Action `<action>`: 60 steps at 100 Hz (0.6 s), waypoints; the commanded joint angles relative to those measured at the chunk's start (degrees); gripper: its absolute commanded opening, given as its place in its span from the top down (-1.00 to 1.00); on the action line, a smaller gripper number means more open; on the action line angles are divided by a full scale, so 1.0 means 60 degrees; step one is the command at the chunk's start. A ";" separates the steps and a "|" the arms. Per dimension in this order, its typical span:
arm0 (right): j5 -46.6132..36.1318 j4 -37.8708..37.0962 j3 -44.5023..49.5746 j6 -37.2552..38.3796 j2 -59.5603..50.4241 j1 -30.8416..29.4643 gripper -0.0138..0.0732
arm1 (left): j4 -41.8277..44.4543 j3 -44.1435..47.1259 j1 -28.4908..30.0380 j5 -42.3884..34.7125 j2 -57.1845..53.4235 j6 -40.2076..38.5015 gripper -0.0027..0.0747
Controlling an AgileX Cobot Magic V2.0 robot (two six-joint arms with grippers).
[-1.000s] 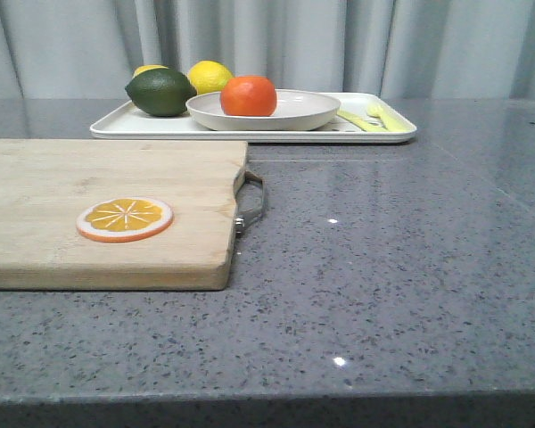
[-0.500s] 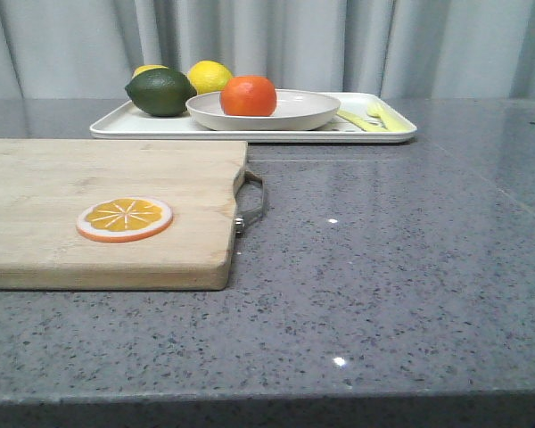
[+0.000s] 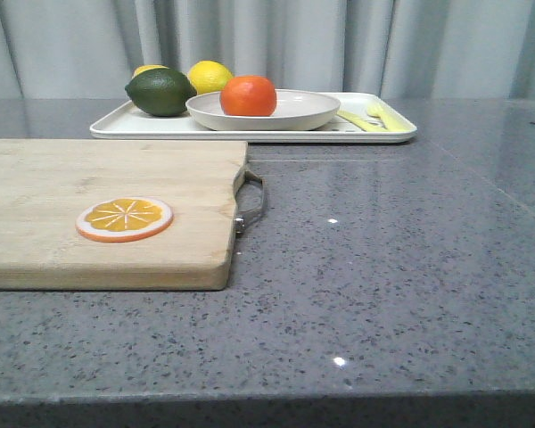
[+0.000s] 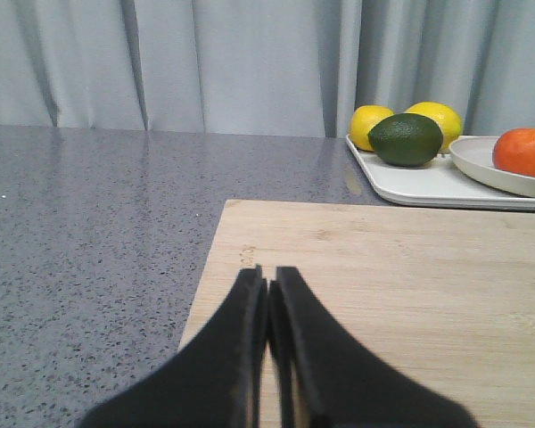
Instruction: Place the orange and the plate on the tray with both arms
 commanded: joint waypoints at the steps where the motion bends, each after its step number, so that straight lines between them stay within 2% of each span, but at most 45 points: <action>1: -0.0682 0.0072 -0.0219 -0.0116 0.0032 -0.0031 0.80 | -0.0012 0.0218 0.0007 -0.0751 -0.0274 -0.0008 0.98; 37: -0.0777 0.0060 -0.0166 -0.0116 0.0032 -0.0031 0.80 | -0.0012 0.0218 0.0007 -0.0751 -0.0274 -0.0008 0.98; 60: -0.1520 -0.0632 0.0011 -0.0116 -0.0422 -0.0059 0.80 | -0.0012 0.0218 0.0007 -0.0751 -0.0274 -0.0008 0.98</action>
